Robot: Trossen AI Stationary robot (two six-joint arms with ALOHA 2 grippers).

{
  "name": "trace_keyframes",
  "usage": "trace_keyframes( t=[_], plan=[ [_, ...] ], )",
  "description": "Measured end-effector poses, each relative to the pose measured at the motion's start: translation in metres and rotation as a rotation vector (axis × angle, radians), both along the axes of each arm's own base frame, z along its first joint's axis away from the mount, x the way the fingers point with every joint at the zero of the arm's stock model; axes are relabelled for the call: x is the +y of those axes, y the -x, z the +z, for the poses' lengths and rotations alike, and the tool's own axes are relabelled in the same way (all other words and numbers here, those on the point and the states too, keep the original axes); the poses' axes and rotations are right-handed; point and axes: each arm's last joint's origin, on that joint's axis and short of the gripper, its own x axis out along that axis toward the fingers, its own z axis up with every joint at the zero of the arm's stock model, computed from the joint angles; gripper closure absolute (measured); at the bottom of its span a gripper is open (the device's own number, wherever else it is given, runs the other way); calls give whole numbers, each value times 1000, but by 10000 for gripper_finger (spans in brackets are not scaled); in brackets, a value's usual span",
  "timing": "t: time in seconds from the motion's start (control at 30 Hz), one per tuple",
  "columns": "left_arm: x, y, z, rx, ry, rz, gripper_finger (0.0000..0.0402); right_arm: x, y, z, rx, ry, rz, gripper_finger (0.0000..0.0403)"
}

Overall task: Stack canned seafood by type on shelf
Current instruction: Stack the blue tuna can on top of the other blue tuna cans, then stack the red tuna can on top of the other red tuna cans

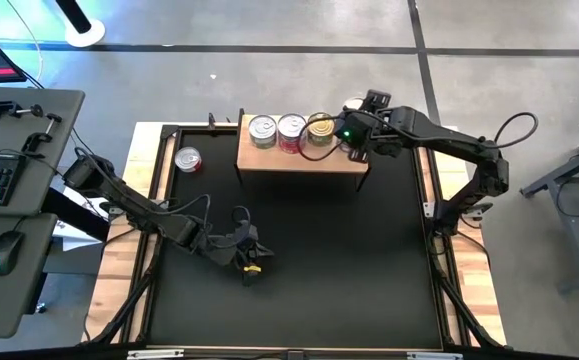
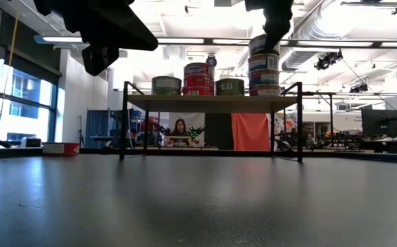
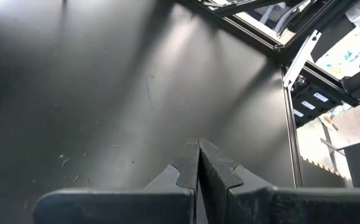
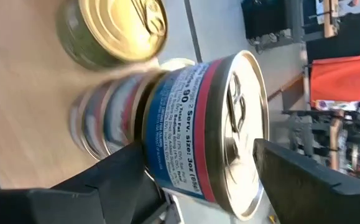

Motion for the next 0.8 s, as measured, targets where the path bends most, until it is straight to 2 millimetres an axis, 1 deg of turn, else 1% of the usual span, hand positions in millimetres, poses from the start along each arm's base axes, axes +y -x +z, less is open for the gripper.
trace_keyframes(
  t=[0.13,0.33,0.47,0.6,0.8],
  plan=[
    [0,0,0,1,0,0,401,0,2,0,27,13,-6,115],
    [0,0,0,1,0,0,401,2,-1,0,-7,-21,17,114],
    [0,1,-2,20,0,-4,402,3,3,2,17,-20,10,114],
    [1,3,-5,61,-10,2,401,4,4,20,-58,-14,22,114],
    [2,4,-6,70,-13,1,402,4,13,49,-155,24,-5,114]
  ],
)
